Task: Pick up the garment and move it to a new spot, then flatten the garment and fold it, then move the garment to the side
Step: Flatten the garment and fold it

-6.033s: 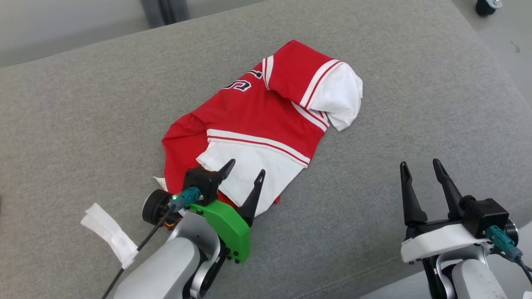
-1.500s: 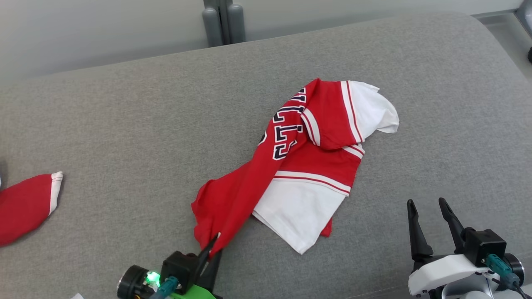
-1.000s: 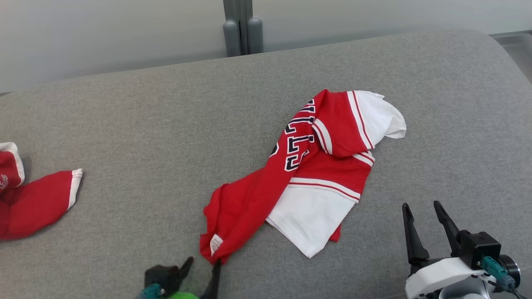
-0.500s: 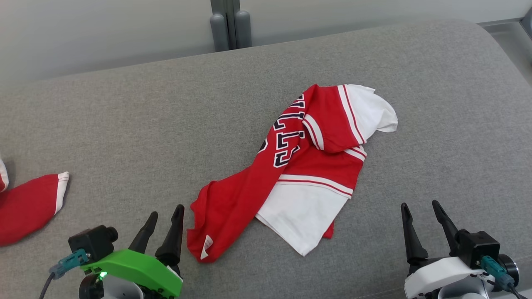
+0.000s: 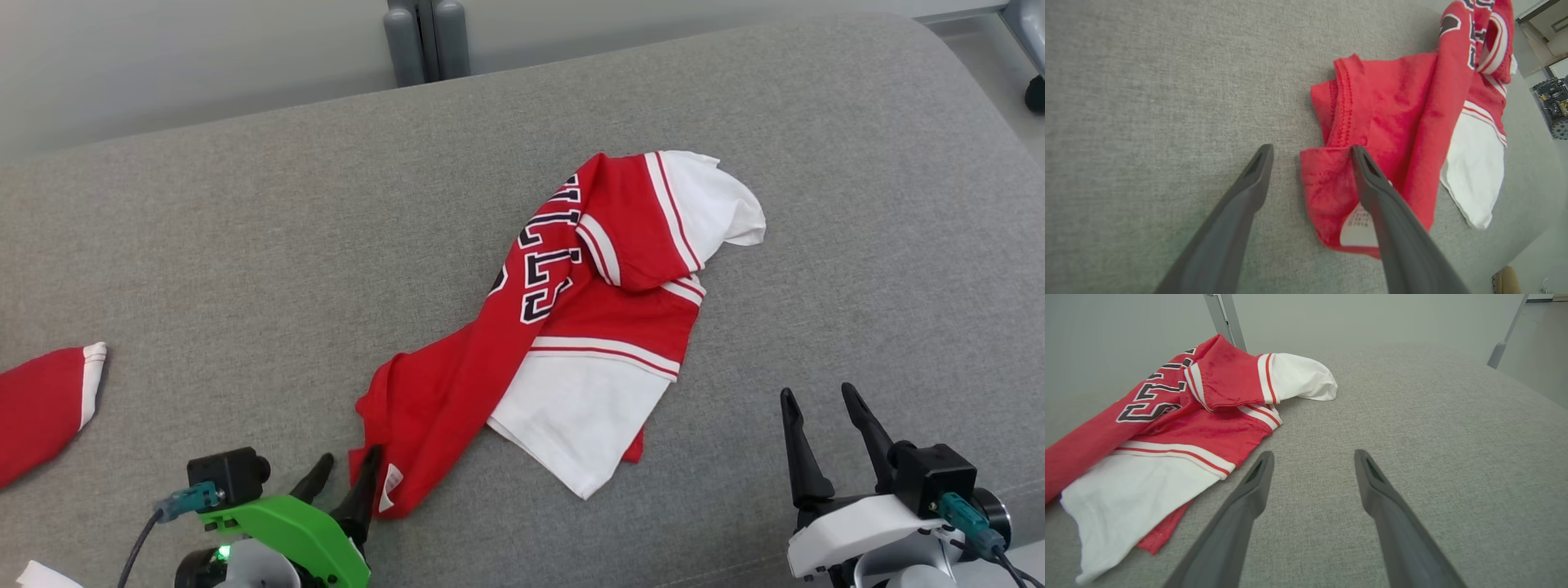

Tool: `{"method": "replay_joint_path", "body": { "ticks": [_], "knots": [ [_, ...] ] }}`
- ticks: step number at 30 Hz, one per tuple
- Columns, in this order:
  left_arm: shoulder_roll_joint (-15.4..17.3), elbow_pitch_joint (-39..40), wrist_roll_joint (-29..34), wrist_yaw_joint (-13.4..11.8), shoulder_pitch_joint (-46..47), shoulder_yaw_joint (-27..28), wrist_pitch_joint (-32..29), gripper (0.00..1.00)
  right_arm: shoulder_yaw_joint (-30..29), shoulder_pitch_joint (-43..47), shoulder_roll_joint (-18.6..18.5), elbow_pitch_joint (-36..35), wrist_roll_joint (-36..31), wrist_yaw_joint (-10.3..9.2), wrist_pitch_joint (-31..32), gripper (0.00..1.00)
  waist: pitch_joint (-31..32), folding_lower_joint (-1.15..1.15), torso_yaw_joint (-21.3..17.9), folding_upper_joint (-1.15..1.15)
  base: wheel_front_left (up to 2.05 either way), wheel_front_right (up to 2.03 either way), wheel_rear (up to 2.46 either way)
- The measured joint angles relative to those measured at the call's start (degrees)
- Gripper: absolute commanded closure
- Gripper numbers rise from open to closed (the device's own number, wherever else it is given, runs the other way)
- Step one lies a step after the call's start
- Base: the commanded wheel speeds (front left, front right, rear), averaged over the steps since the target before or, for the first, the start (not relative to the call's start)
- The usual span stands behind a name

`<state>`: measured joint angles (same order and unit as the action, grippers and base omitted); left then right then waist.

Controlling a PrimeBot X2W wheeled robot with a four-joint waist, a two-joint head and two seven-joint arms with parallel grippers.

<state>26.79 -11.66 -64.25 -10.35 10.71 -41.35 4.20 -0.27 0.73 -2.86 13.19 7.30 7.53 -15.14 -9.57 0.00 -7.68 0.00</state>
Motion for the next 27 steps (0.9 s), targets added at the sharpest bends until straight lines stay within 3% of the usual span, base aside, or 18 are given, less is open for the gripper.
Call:
{"method": "replay_joint_path", "body": {
  "ticks": [1,2,8,11,17,21,24,25,26,27],
  "knots": [
    [-0.65,-1.01,-1.04,1.08,0.30,0.38,0.01,0.58,-0.09,-0.01,0.01,0.00,0.00,0.00,0.00,0.00,-0.01,0.00,-0.02,0.00,0.00,0.00,0.00],
    [-1.33,-1.94,-1.82,1.79,0.44,0.58,0.01,1.00,-0.12,-0.02,0.01,0.01,-0.01,0.00,0.00,0.00,0.02,0.00,-0.01,0.00,0.00,0.00,0.00],
    [-2.96,-5.68,-3.68,4.81,0.73,1.20,1.14,1.00,-0.49,0.08,0.00,0.19,-0.01,0.00,0.00,0.00,0.58,0.00,0.29,0.00,0.00,0.00,0.00],
    [-3.69,-5.84,-4.88,4.63,-0.08,3.96,4.79,1.00,-0.52,0.16,0.00,0.22,0.00,0.00,0.00,0.00,0.81,0.00,0.91,0.00,0.00,0.00,0.00],
    [-4.47,-4.54,-3.72,1.04,-2.89,12.23,10.51,1.00,-0.73,0.52,0.02,0.18,0.01,0.00,0.00,0.00,1.28,0.00,2.50,0.00,0.00,0.00,0.00],
    [-5.26,-1.30,2.74,-3.16,-5.63,16.85,10.77,1.00,-0.92,1.02,0.01,0.12,-0.35,0.00,0.00,0.00,1.62,0.00,3.75,0.00,0.00,0.00,0.00],
    [-7.30,-0.09,8.21,-4.75,-6.97,18.48,10.84,1.00,-0.80,1.01,-0.01,0.13,-0.37,0.00,0.00,0.00,1.68,0.00,4.58,0.00,0.00,0.00,0.00],
    [-8.38,-0.57,8.62,-4.71,-7.55,18.05,10.85,0.43,-0.57,0.97,0.01,0.20,-0.36,0.00,0.00,0.00,1.70,0.00,4.79,0.00,0.00,0.00,0.00],
    [-9.28,-1.31,8.72,-4.56,-7.91,17.47,10.87,0.01,-0.41,0.94,0.03,0.29,-0.37,0.00,0.00,0.00,1.71,0.00,4.91,0.00,0.00,0.00,0.00],
    [-10.13,-2.46,8.78,-4.30,-8.39,16.53,10.63,0.00,-0.18,0.91,0.02,0.45,-0.37,0.00,0.00,0.00,1.75,0.00,4.99,0.00,0.00,0.00,0.00]
  ]
}}
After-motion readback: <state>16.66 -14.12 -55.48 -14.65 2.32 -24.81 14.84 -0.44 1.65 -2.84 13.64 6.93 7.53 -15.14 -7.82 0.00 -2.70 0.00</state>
